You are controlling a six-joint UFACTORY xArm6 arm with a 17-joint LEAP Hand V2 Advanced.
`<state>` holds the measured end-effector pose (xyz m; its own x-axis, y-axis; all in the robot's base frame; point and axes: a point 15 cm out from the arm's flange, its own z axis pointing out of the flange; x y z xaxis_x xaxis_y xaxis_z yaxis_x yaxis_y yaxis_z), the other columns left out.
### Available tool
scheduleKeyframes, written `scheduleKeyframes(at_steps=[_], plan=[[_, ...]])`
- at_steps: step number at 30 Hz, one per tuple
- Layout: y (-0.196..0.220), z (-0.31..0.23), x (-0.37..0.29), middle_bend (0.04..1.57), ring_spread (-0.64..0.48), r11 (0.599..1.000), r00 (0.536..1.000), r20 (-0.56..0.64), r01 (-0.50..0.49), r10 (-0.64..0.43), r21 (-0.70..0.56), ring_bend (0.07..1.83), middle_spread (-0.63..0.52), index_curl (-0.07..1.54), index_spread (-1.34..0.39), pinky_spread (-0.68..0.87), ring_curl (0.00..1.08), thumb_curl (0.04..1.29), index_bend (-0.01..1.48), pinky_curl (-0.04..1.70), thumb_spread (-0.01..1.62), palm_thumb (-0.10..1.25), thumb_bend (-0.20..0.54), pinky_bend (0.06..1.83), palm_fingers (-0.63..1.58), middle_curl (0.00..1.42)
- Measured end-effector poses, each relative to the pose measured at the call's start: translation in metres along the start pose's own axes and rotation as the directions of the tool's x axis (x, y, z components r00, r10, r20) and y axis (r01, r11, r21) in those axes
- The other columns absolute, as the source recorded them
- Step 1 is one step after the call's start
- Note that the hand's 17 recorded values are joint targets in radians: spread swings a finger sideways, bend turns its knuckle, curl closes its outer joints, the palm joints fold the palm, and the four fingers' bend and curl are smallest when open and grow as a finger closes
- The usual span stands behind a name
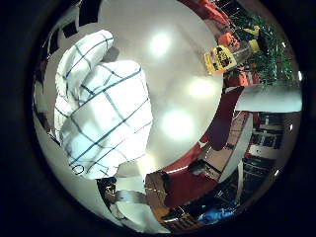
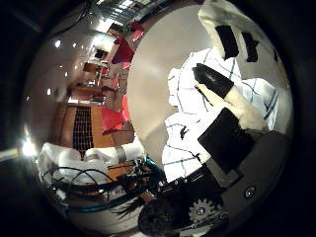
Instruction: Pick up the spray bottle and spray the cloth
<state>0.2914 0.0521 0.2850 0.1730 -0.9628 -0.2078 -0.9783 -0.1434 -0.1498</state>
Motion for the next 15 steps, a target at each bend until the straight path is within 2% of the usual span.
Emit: scheduleKeyframes(at_steps=[5,7,10,15], plan=[[-0.006,-0.013,0.013,0.65,-0.31,0.996,0.997,0.020,-0.074,0.073,0.049,0.86,-0.25,0.70,-0.44,-0.29,0.60,0.45,0.35,1.10,1.15,1.01,-0.025,0.19,0.50,0.72],[-0.010,-0.023,0.020,0.60,-0.22,0.988,0.991,0.048,-0.125,0.121,0.086,0.77,-0.21,0.65,-0.40,-0.23,0.58,0.42,0.24,1.10,1.18,0.84,-0.048,0.24,0.33,0.70],[-0.018,-0.038,0.023,0.49,-0.12,0.970,0.977,0.125,-0.190,0.171,0.155,0.69,-0.14,0.58,-0.35,-0.11,0.54,0.39,0.17,1.07,1.18,0.74,-0.034,0.28,0.23,0.64],[-0.036,-0.069,0.052,0.40,0.05,0.889,0.923,0.285,-0.344,0.259,0.303,0.61,-0.02,0.46,-0.28,0.16,0.47,0.35,0.16,0.95,1.16,0.68,-0.022,0.28,0.20,0.55]])
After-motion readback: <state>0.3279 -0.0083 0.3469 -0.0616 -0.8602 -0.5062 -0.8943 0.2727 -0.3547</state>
